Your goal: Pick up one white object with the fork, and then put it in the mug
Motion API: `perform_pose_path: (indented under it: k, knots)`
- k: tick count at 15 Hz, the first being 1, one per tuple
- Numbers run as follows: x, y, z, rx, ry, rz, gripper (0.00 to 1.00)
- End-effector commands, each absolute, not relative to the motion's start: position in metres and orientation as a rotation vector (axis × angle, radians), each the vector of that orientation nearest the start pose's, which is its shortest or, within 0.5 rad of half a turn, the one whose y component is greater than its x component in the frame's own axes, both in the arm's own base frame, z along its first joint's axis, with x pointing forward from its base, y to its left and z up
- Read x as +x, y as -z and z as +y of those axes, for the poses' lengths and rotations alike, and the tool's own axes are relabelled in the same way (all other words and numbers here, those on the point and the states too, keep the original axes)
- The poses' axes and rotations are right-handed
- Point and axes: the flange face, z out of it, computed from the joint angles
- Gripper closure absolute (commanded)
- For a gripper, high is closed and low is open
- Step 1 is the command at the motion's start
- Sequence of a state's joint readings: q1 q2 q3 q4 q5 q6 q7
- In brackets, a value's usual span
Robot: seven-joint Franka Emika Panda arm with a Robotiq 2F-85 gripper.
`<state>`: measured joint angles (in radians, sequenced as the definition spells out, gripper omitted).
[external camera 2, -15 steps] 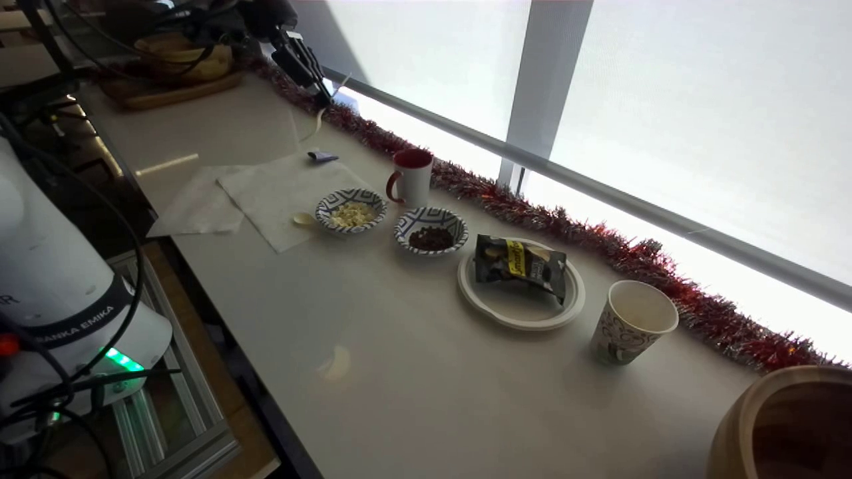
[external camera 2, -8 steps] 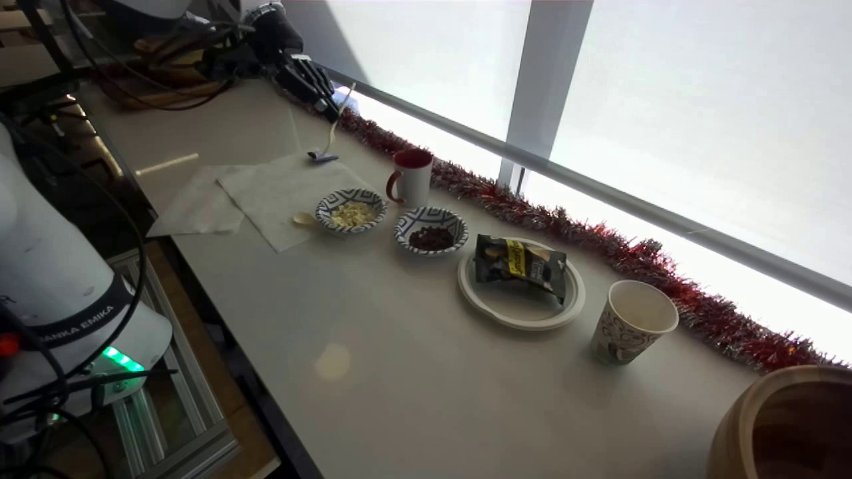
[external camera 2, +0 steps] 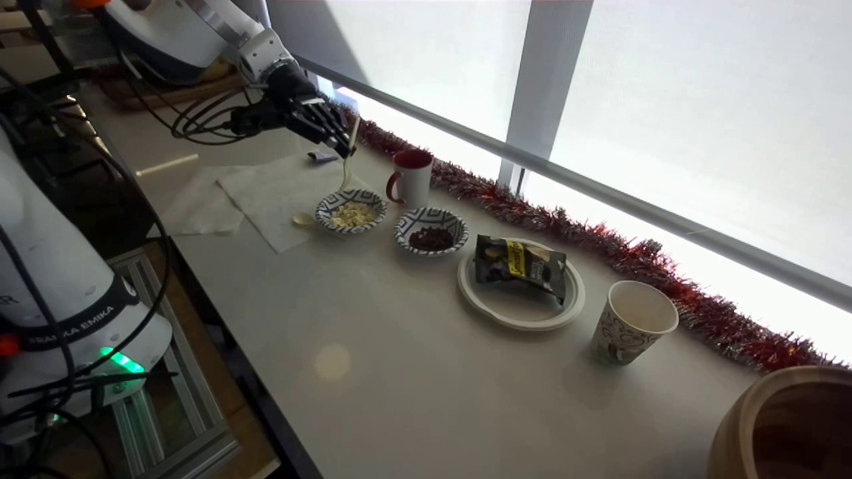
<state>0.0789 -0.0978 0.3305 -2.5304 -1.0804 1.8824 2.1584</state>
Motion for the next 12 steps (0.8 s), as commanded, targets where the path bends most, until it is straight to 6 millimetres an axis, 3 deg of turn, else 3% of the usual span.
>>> perform_pose_path:
  k: [1, 5, 6, 10, 11, 12]
  knots:
    - [0.418, -0.277, 0.108, 1.86, -0.978, -1.136, 0.97]
    - [0.427, -0.252, 0.117, 1.866, -1.026, -1.056, 0.97]
    - [0.417, -0.262, 0.112, 1.885, -0.98, -1.076, 0.88]
    - [0.423, -0.252, 0.116, 1.886, -0.982, -1.059, 0.88]
    - [0.423, -0.252, 0.116, 1.885, -0.983, -1.06, 0.97]
    - [0.426, -0.251, 0.117, 1.864, -1.003, -1.054, 0.97]
